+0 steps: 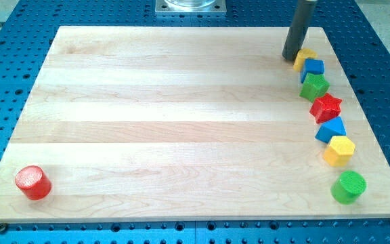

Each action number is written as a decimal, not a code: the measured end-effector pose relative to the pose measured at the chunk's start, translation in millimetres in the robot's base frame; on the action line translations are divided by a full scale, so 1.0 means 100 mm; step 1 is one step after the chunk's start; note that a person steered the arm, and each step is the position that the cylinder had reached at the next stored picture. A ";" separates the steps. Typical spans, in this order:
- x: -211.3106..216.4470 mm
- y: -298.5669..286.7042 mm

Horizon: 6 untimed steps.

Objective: Place the red circle at the top side of the heart

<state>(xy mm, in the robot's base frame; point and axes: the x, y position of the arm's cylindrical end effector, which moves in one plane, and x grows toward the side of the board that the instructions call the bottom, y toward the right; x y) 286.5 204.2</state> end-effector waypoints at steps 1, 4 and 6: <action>0.00 0.00; 0.11 0.07; 0.25 -1.09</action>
<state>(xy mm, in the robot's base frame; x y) 311.7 94.8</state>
